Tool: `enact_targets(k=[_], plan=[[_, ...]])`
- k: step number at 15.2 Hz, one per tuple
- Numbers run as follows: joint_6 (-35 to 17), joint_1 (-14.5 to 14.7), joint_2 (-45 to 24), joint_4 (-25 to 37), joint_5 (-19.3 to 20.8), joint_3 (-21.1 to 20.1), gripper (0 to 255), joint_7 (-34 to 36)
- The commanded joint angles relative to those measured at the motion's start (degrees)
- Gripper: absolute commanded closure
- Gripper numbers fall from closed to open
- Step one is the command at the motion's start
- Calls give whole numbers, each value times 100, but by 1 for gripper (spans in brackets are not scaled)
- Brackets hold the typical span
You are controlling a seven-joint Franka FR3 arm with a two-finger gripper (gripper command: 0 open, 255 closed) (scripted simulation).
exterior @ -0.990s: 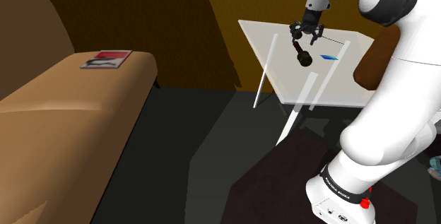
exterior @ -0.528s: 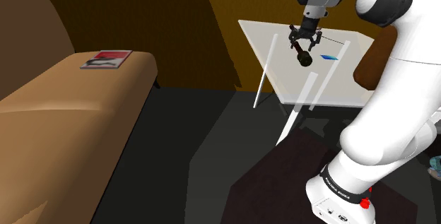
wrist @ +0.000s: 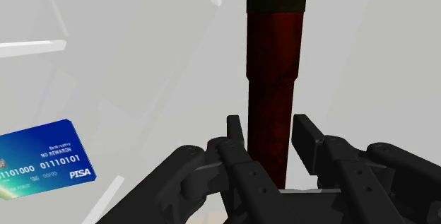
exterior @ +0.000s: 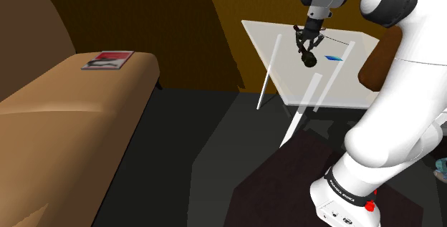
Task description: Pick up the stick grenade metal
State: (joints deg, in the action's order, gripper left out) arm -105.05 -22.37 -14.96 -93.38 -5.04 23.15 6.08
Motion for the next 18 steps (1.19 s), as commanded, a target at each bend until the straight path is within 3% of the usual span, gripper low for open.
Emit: enact_targets(k=[1,18], plan=[[0,1,-3,-1,-1,-1,255,1],[1157,-60,-2,1158,11,30,255,11]])
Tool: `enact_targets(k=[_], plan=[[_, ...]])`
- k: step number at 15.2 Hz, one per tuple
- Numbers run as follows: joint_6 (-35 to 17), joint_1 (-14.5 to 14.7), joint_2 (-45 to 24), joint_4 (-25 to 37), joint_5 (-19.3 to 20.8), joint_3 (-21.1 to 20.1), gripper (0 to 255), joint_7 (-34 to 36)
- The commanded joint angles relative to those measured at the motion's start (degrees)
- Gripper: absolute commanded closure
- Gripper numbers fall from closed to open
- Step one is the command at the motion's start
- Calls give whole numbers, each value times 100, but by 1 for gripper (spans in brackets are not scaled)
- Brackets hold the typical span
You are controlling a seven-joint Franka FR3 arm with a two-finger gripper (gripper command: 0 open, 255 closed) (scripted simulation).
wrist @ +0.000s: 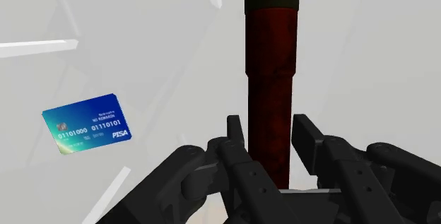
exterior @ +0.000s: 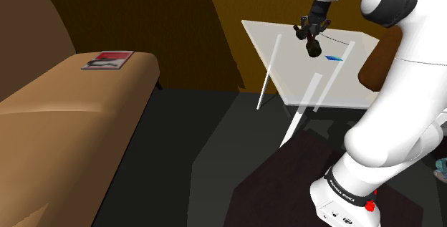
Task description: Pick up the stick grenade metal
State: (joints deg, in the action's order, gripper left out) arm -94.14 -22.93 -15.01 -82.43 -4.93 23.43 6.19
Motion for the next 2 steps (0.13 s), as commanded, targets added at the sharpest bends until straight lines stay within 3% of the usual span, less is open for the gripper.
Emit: enact_targets(k=[1,2], plan=[[78,-5,2,76,0,3,255,0],[78,-5,1,77,0,3,255,0]])
